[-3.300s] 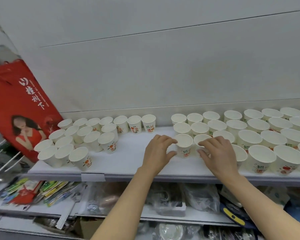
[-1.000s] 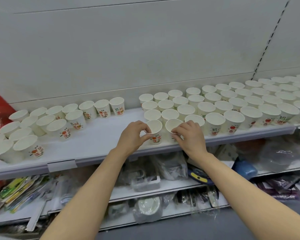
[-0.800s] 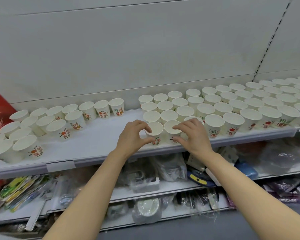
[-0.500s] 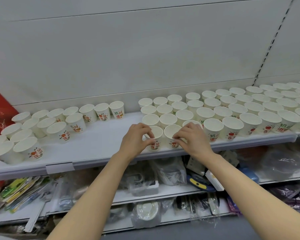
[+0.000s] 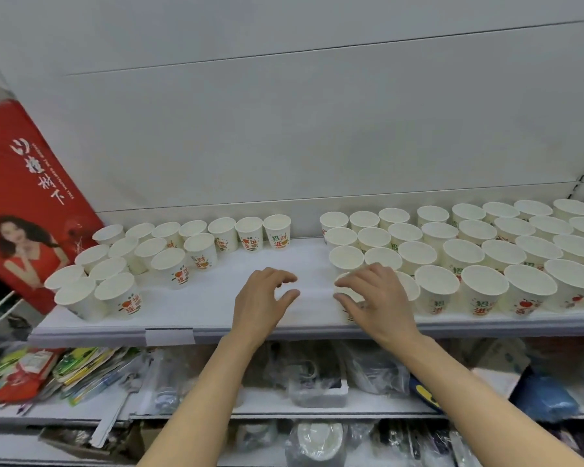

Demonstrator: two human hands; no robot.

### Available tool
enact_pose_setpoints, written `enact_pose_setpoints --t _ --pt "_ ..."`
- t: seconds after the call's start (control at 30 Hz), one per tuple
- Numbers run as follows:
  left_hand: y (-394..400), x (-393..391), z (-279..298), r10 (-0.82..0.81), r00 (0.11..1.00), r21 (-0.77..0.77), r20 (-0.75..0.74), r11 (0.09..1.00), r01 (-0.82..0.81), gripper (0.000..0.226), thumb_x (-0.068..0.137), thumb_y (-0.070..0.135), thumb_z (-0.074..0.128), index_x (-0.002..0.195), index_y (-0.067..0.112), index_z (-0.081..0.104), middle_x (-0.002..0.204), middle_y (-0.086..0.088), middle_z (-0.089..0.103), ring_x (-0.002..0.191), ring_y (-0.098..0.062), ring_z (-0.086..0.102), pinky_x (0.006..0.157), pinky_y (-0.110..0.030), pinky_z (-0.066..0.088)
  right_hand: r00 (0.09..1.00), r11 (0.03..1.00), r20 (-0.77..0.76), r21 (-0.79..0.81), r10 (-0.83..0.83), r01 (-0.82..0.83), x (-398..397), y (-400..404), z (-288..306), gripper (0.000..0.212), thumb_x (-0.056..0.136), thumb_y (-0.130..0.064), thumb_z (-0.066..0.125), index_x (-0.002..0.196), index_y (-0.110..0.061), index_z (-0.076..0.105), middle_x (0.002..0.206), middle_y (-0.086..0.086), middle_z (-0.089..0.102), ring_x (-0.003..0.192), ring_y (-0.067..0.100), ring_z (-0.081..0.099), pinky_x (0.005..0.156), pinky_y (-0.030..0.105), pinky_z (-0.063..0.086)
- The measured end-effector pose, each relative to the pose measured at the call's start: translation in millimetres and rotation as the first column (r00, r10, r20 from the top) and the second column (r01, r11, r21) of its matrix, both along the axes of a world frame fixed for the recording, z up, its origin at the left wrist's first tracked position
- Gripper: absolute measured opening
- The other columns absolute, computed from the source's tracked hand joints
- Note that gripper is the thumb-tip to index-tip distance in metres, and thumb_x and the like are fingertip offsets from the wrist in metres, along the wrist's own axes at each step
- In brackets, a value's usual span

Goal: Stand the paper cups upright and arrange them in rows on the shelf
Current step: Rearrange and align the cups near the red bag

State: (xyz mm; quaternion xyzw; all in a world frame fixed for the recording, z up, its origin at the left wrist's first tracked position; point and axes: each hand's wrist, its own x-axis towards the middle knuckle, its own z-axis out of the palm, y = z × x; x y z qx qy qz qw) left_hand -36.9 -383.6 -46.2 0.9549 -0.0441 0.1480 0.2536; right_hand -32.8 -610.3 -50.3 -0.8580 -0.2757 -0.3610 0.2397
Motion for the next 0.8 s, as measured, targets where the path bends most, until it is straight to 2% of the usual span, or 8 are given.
enact_pose_setpoints --t 0.13,0.27,0.43,0.53,0.6,0.73,0.8 --pt "46.2 16.0 -2.9 0.116 0.993 -0.020 0.016 0.993 -0.116 0.020 0.090 0.043 0.063 0.110 0.037 0.065 0.107 0.019 0.062 0.091 -0.002 0.053 0.075 -0.017 0.044 0.999 0.999 -0.008 0.007 0.039 -0.039 14.8 50.0 -4.6 0.017 0.085 -0.035 0.064 0.089 -0.019 0.070 0.086 -0.005 0.066 0.082 0.019 0.054 0.069 0.033 0.042" --pt "89.2 54.7 2.2 0.175 0.984 -0.009 0.039 0.985 -0.174 0.019 0.090 0.037 0.065 0.109 0.034 0.067 0.106 0.015 0.065 0.092 -0.005 0.055 0.071 -0.022 0.045 0.999 0.999 -0.034 -0.019 -0.026 0.025 44.1 93.4 -1.5 0.009 0.081 -0.026 0.072 0.087 -0.020 0.071 0.085 -0.005 0.067 0.080 0.020 0.056 0.068 0.032 0.043" --pt "119.7 123.9 20.9 0.081 0.995 0.118 0.055 0.989 -0.087 0.024 0.087 0.028 0.067 0.111 0.027 0.069 0.107 0.006 0.066 0.102 -0.019 0.054 0.078 -0.034 0.048 0.978 0.985 -0.124 -0.074 -0.166 0.158 107.4 127.8 5.2 0.015 0.068 -0.015 0.080 0.077 -0.019 0.069 0.072 -0.004 0.064 0.072 0.025 0.056 0.065 0.034 0.044" --pt "120.6 154.6 26.2 0.013 1.000 0.264 0.010 0.965 -0.015 0.032 0.085 0.028 0.068 0.117 0.027 0.066 0.112 0.005 0.064 0.107 -0.022 0.053 0.082 -0.034 0.045 0.930 0.954 -0.235 -0.164 -0.284 0.250 137.7 142.9 6.6 0.024 0.058 -0.014 0.085 0.077 -0.018 0.070 0.071 -0.002 0.062 0.073 0.027 0.059 0.059 0.034 0.046" --pt "120.8 167.6 25.9 0.000 1.000 0.356 -0.027 0.934 0.009 0.032 0.085 0.027 0.067 0.118 0.027 0.065 0.113 0.004 0.063 0.108 -0.022 0.052 0.077 -0.031 0.040 0.895 0.939 -0.300 -0.201 -0.330 0.279 153.1 152.0 5.9 0.029 0.058 -0.011 0.084 0.083 -0.017 0.070 0.078 0.001 0.062 0.079 0.028 0.059 0.056 0.033 0.045" --pt "126.6 180.7 22.1 -0.007 0.999 0.365 -0.043 0.931 0.023 0.020 0.086 0.021 0.062 0.103 0.027 0.070 0.107 0.005 0.065 0.104 -0.020 0.053 0.068 -0.028 0.031 0.893 0.927 -0.292 -0.256 -0.343 0.273 173.7 161.4 5.6 0.034 0.056 -0.010 0.082 0.087 -0.014 0.069 0.085 0.002 0.060 0.081 0.027 0.059 0.056 0.025 0.035" --pt "129.3 184.4 19.8 -0.038 0.999 0.336 -0.032 0.941 0.047 0.016 0.087 0.023 0.062 0.100 0.029 0.070 0.104 0.007 0.064 0.103 -0.018 0.053 0.068 -0.028 0.030 0.898 0.926 -0.280 -0.266 -0.340 0.267 179.1 162.5 6.3 0.033 0.055 -0.011 0.083 0.085 -0.015 0.069 0.084 0.001 0.060 0.079 0.026 0.058 0.056 0.025 0.035"
